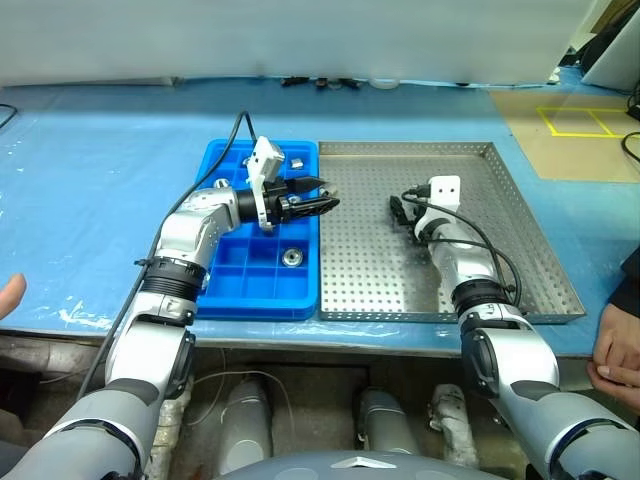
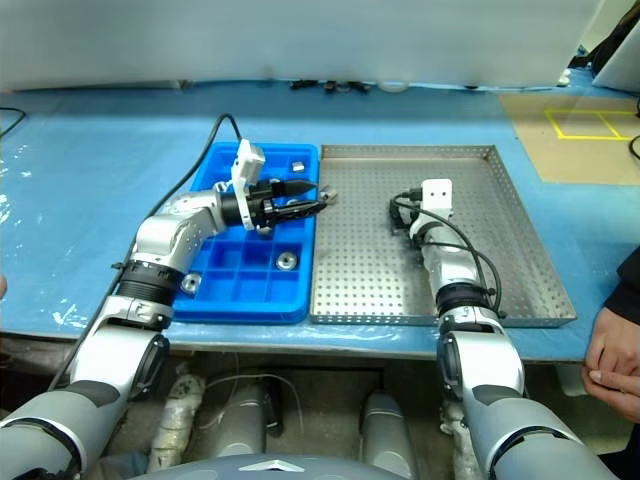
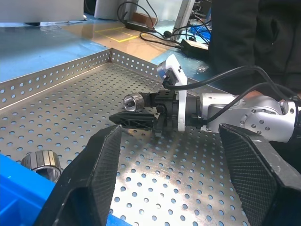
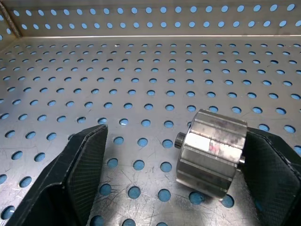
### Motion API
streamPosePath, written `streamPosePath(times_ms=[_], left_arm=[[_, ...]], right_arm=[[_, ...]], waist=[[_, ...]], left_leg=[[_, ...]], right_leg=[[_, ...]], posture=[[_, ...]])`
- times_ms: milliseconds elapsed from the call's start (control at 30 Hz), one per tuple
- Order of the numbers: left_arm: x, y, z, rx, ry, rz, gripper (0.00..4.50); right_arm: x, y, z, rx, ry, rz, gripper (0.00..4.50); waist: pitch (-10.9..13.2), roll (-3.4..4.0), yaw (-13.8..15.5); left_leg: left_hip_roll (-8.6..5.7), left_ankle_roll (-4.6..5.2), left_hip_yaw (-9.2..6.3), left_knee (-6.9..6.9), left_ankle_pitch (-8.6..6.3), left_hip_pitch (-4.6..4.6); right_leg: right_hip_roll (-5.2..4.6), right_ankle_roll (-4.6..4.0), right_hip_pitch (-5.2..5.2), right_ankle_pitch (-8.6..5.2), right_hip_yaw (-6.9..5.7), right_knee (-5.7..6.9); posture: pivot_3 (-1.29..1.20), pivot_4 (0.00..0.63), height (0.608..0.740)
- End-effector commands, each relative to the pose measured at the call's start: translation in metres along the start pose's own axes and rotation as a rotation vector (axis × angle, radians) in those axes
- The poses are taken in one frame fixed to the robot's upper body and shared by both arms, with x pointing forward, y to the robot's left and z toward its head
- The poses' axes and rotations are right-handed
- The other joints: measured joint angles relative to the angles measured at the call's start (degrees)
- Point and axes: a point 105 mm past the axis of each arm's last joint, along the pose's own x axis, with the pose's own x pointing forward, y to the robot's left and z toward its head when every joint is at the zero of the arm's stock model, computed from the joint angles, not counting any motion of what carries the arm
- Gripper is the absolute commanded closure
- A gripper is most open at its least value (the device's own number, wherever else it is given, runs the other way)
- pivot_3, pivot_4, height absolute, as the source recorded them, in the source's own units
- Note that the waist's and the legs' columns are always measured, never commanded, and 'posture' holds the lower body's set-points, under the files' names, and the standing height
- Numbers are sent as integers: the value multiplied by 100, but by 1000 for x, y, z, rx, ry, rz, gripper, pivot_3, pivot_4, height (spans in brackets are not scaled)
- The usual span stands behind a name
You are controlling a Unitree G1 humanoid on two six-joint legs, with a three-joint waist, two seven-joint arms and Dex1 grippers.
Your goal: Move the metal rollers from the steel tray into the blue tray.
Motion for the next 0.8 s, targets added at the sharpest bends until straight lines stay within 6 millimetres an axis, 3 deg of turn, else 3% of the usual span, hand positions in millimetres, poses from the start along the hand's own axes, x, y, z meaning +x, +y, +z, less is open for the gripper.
streamPosePath(times_ms=[33,300,500,533,700,800], left_arm=[[1,-3,9,35,-20,-15,1030],[2,-2,5,25,-13,-12,1030],[3,-1,3,23,-8,-11,1030],[3,-2,3,22,-6,-12,1030],[3,-2,0,21,2,-10,1030],[3,-1,0,21,2,-9,1030]], right_arm=[[0,-3,0,-3,2,-21,46],[-2,-5,2,5,-26,-32,46],[-1,0,5,8,-47,-27,1917],[0,2,7,12,-57,-15,1917],[-1,3,8,18,-66,-5,3281],[-1,7,9,18,-77,14,3402]], waist=[[0,0,-2],[0,0,-2],[0,0,-10],[0,0,-11],[0,0,-14],[0,0,-13]], left_leg=[[-1,0,1,0,0,0],[-2,0,2,-2,0,0],[-1,0,2,-8,0,-1],[0,0,2,-8,0,-1],[0,0,3,-12,-1,-1],[0,0,3,-13,-1,-2]], right_leg=[[0,0,0,0,0,0],[0,0,0,0,0,-5],[0,0,0,0,0,-12],[0,0,0,0,0,-13],[0,0,0,0,1,-18],[0,0,0,0,0,-20]], posture=[[-185,150,740],[-190,150,740],[-193,150,740],[-192,150,740],[-191,150,740],[-191,150,740]])
